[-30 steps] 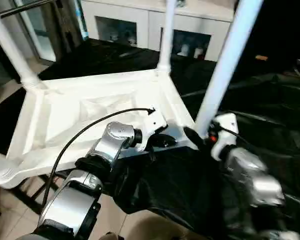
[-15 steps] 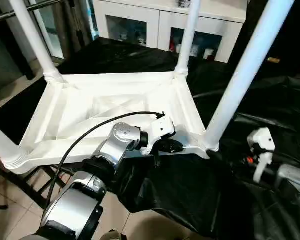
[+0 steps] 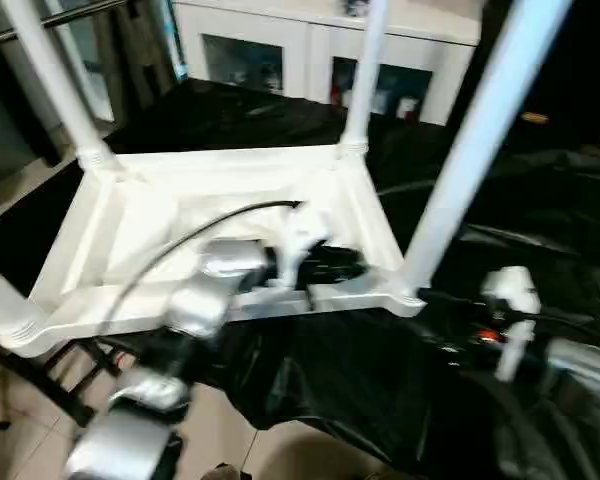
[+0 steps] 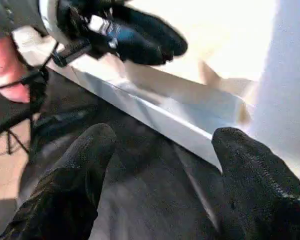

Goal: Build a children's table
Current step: Rotate leg to tighten

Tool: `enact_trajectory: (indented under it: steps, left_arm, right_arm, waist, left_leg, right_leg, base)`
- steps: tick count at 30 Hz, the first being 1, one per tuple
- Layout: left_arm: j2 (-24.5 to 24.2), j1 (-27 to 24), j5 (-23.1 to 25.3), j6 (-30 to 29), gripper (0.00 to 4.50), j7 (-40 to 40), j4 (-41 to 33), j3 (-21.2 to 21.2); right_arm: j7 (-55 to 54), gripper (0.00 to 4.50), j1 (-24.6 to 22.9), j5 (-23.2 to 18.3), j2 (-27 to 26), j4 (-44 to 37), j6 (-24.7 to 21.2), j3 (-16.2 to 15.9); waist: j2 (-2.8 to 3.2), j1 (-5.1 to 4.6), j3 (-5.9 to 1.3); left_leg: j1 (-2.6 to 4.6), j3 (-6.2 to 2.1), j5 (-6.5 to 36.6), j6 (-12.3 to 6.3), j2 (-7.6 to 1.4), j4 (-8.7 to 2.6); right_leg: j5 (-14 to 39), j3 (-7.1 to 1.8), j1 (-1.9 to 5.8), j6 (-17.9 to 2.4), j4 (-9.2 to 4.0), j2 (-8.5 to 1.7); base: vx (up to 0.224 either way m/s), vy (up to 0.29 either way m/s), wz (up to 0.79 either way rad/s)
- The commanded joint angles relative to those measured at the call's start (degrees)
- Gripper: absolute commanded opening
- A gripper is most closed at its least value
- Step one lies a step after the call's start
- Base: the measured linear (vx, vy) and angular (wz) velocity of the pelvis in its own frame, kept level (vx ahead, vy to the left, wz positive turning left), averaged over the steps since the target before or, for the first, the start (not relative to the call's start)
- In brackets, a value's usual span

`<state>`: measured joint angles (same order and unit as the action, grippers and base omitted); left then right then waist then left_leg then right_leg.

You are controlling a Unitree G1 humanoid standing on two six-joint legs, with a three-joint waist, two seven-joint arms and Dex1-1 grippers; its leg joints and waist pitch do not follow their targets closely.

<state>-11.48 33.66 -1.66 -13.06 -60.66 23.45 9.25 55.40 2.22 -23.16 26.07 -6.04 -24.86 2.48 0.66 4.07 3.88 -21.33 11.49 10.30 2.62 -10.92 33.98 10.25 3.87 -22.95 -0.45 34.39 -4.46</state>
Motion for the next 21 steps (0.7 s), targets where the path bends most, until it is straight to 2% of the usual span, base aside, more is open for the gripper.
enact_trajectory:
  steps: [1, 2, 3, 4, 5, 6, 8, 9, 10, 11, 12, 13, 14, 15, 16, 17, 18, 19, 20, 21]
  left_arm:
    - [-2.42, -1.39, -0.45, -3.43, 1.4, -1.01, -4.35, -1.01]
    - [-5.01, -3.75, -0.32, -4.98, 1.6, -1.03, -7.61, -1.2]
    - [-5.01, -3.75, -0.32, -4.98, 1.6, -1.03, -7.61, -1.2]
    - [-5.7, -4.71, -0.27, -5.23, 1.76, -0.29, -8.89, -1.31]
    - [-5.8, -5.07, -0.19, -5.3, 1.82, 0.27, -9.27, -1.43]
    - [-5.88, -5.46, -0.17, -5.38, 1.84, 0.79, -9.71, -1.53]
    - [-5.01, -7.52, -2.22, -8.35, 2.04, 1.9, -13.77, -1.62]
    - [-4.34, -7.48, -2.4, -8.67, 2.22, 2.43, -13.92, -1.56]
    - [-3.73, -7.4, -2.52, -9.2, 2.26, 3.12, -14.19, -1.43]
    - [-3.24, -6.95, -2.16, -8.58, 2.32, 3.43, -13.48, -0.79]
    - [-3.07, -6.72, -2.03, -8.33, 2.43, 3.67, -13.23, -0.25]
    - [-2.47, -6.17, -2.21, -8.54, 2.64, 3.84, -12.42, 0.18]
    - [-2.47, -6.17, -2.21, -8.54, 2.64, 3.84, -12.42, 0.18]
    - [-1.07, -4.86, -2.25, -7.77, 2.71, 3.84, -10.0, 1.19]
    - [-0.36, -4.01, -1.75, -6.92, 2.78, 4.04, -8.19, 1.83]
    - [-0.36, -4.01, -1.75, -6.92, 2.78, 4.04, -8.19, 1.83]
    - [0.21, -3.19, -0.96, -5.72, 2.88, 4.41, -6.36, 2.49]
    - [0.49, -2.74, -0.54, -5.2, 3.03, 4.72, -5.34, 2.79]
    - [1.7, -0.53, 0.91, -2.76, 3.03, 5.68, -0.55, 3.84]
    - [2.68, 1.25, 1.5, -1.44, 3.03, 6.47, 3.18, 4.27]
  right_arm:
    - [-0.08, 3.54, 0.94, 0.33, -0.27, 0.1, -0.51, -1.12]
    - [-0.39, 3.54, 1.33, 0.41, -0.93, 0.07, -0.62, -2.1]
    - [-0.39, 3.54, 1.33, 0.41, -0.93, 0.07, -0.62, -2.1]
    - [-0.77, 3.54, 1.5, 0.39, -1.21, 0.12, -0.75, -2.42]
    - [-0.83, 3.54, 1.5, 0.29, -1.3, 0.09, -0.78, -2.5]
    - [-0.89, 3.54, 1.51, 0.2, -1.38, 0.06, -0.79, -2.59]
    - [-1.02, 3.54, 1.66, -0.06, -1.5, 0.1, -0.77, -3.23]
    - [-1.02, 3.54, 1.68, -0.08, -1.48, 0.09, -0.8, -3.32]
    - [-1.0, 3.54, 1.69, -0.08, -1.47, 0.07, -0.84, -3.38]
    - [-1.02, 3.54, 1.59, 0.07, -1.27, -0.09, -0.95, -3.43]
    - [-1.05, 3.54, 1.53, 0.16, -1.11, -0.2, -1.02, -3.49]
    - [-1.13, 3.54, 1.2, 0.31, -0.62, -0.44, -1.09, -3.36]
    - [-1.13, 3.54, 1.2, 0.31, -0.62, -0.44, -1.09, -3.36]
    - [-1.23, 3.54, 0.01, 0.22, 0.74, -1.2, -1.29, -2.4]
    - [-1.33, 3.54, -0.69, 0.34, 1.59, -1.63, -1.21, -1.74]
    - [-1.33, 3.54, -0.69, 0.34, 1.59, -1.63, -1.21, -1.74]
    - [-1.46, 3.54, -1.29, 0.36, 2.27, -2.02, -1.21, -1.01]
    - [-1.5, 3.54, -1.56, 0.32, 2.58, -2.21, -1.27, -0.62]
    - [-1.71, 3.54, -2.61, 0.13, 3.92, -3.23, -1.64, 1.16]
    - [-1.73, 3.54, -3.25, -0.24, 4.88, -3.95, -2.04, 2.51]
  waist:
    - [-1.37, 0.25, -3.95]
    - [-1.06, 0.14, -3.82]
    - [-1.3, 0.18, -3.96]
    - [-1.01, 0.15, -3.84]
    - [-0.96, 0.14, -3.88]
    - [-1.16, 0.54, -3.88]
    - [-1.05, 0.91, -3.83]
    - [-1.08, 1.05, -3.86]
    - [-1.17, 1.07, -3.9]
    - [-0.52, 1.18, -3.88]
    - [-1.07, 1.01, -3.92]
    - [-1.17, 1.02, -3.97]
    - [-1.22, 1.03, -4.03]
    - [-0.8, 0.82, -3.91]
    - [-1.05, 1.1, -3.98]
    - [-1.12, 0.99, -3.92]
    - [-0.6, 0.76, -4.0]
    - [-0.88, 0.69, -4.09]
    - [-0.99, 0.6, -4.11]
    - [-0.06, 0.5, -4.12]
  left_leg:
    - [0.75, -1.47, 10.8, -3.88, -2.57, -3.74]
    - [0.69, -1.48, 11.31, -3.59, -2.58, -3.88]
    - [0.81, -1.58, 11.52, -3.19, -2.77, -3.91]
    - [0.84, -1.55, 12.08, -2.93, -2.68, -4.04]
    - [0.92, -1.45, 12.12, -2.88, -2.63, -4.0]
    - [1.22, -1.39, 12.24, -2.74, -2.76, -3.96]
    - [1.0, -1.47, 12.06, -2.37, -2.94, -4.2]
    - [1.25, -1.32, 12.61, -2.18, -2.88, -4.1]
    - [1.21, -1.3, 12.85, -1.94, -2.82, -4.09]
    - [1.22, -1.38, 13.01, -1.85, -2.74, -4.09]
    - [0.94, -1.41, 13.28, -1.77, -2.63, -4.14]
    - [0.77, -1.48, 13.01, -1.78, -2.56, -4.17]
    - [0.84, -1.48, 12.93, -1.78, -2.54, -4.11]
    - [0.81, -1.37, 13.2, -1.82, -2.38, -4.06]
    - [1.13, -1.39, 13.66, -1.7, -2.43, -3.97]
    - [0.89, -1.38, 13.51, -1.9, -2.29, -3.96]
    - [0.78, -1.44, 13.67, -1.93, -2.19, -3.93]
    - [0.73, -1.52, 13.66, -1.87, -2.24, -3.91]
    - [0.59, -1.55, 13.29, -2.26, -2.22, -3.94]
    - [0.83, -1.39, 13.59, -2.48, -1.9, -3.67]
  right_leg:
    - [20.17, -2.5, 2.41, -10.01, -4.85, -4.13]
    - [20.51, -2.53, 2.32, -9.88, -4.91, -4.03]
    - [20.03, -2.52, 2.38, -10.01, -4.65, -4.13]
    - [20.23, -2.57, 2.27, -9.79, -4.77, -4.03]
    - [20.06, -2.62, 2.17, -9.73, -4.84, -3.94]
    - [19.67, -2.75, 1.95, -9.87, -4.82, -4.04]
    - [18.7, -2.79, 2.09, -10.38, -4.59, -4.15]
    - [18.49, -2.86, 1.86, -10.37, -4.68, -4.05]
    - [18.27, -2.92, 1.98, -10.33, -4.63, -4.06]
    - [18.39, -2.93, 1.94, -10.25, -4.72, -4.07]
    - [18.6, -2.88, 2.24, -9.69, -4.85, -4.07]
    - [18.79, -2.86, 2.4, -9.1, -4.83, -4.09]
    - [18.77, -2.85, 2.4, -8.94, -4.83, -4.08]
    - [19.34, -2.88, 2.31, -8.49, -5.26, -3.95]
    - [19.92, -2.91, 2.25, -8.33, -5.26, -4.05]
    - [20.35, -2.89, 2.35, -8.06, -5.41, -4.01]
    - [20.54, -2.76, 2.44, -7.7, -5.61, -3.87]
    - [20.22, -2.71, 2.61, -7.61, -5.4, -3.91]
    - [19.92, -2.69, 2.59, -7.55, -5.36, -3.87]
    - [21.12, -2.7, 2.38, -6.44, -5.79, -3.55]
  base:
    - [0.0, 0.0, 0.0]
    - [0.0, 0.0, 0.0]
    - [0.0, 0.0, 0.0]
    - [0.0, 0.0, 0.0]
    - [0.0, 0.0, 0.0]
    - [0.0, 0.0, 0.0]
    - [0.0, 0.0, 0.0]
    - [0.0, 0.0, 0.0]
    - [0.0, 0.0, 0.0]
    - [0.0, 0.0, 0.0]
    - [0.0, 0.0, 0.0]
    - [0.0, 0.0, 0.0]
    - [0.0, 0.0, 0.0]
    - [0.0, 0.0, 0.0]
    - [0.0, 0.0, 0.0]
    - [0.0, 0.0, 0.0]
    - [0.0, 0.0, 0.0]
    - [0.0, 0.0, 0.0]
    - [0.0, 0.0, 0.0]
    - [0.0, 0.0, 0.0]
